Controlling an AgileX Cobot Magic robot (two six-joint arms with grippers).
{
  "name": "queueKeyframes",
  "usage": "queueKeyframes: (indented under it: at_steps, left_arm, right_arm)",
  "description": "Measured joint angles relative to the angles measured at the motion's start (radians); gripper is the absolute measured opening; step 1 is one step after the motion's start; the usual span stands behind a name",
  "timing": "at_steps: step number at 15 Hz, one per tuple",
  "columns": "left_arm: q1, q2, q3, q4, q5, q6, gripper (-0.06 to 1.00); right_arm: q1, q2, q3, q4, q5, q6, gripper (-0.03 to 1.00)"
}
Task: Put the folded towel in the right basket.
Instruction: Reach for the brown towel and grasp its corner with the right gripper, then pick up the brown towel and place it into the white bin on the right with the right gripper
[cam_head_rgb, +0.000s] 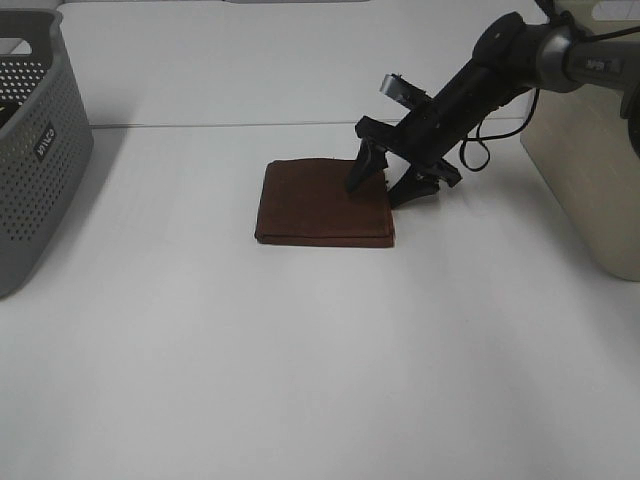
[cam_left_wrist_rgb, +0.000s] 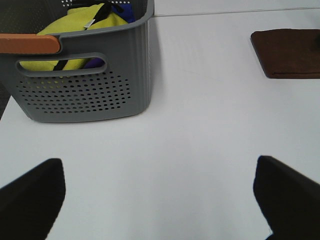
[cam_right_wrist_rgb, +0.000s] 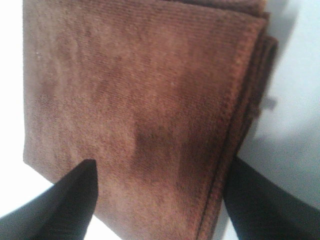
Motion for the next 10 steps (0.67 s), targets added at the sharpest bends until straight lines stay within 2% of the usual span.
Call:
queueKeyframes:
  at_steps: [2, 4, 5, 10]
  left_arm:
    - [0.0, 0.0, 0.0, 0.0, 0.0, 0.0, 0.97]
    - [0.0, 0.0, 0.0, 0.0, 0.0, 0.0, 0.97]
    - [0.0, 0.0, 0.0, 0.0, 0.0, 0.0, 0.97]
    - [0.0, 0.0, 0.0, 0.0, 0.0, 0.0, 0.97]
  right_arm:
    - [0.0, 0.019, 0.0, 0.049, -0.008, -0.023, 0.54]
    - [0.0, 0.019, 0.0, 0.035, -0.028, -0.024, 0.13]
    - [0.0, 0.012, 0.0, 0.028, -0.028, -0.025, 0.08]
    - [0.0, -0.146, 0.0, -0.005, -0.031, -0.05, 0.08]
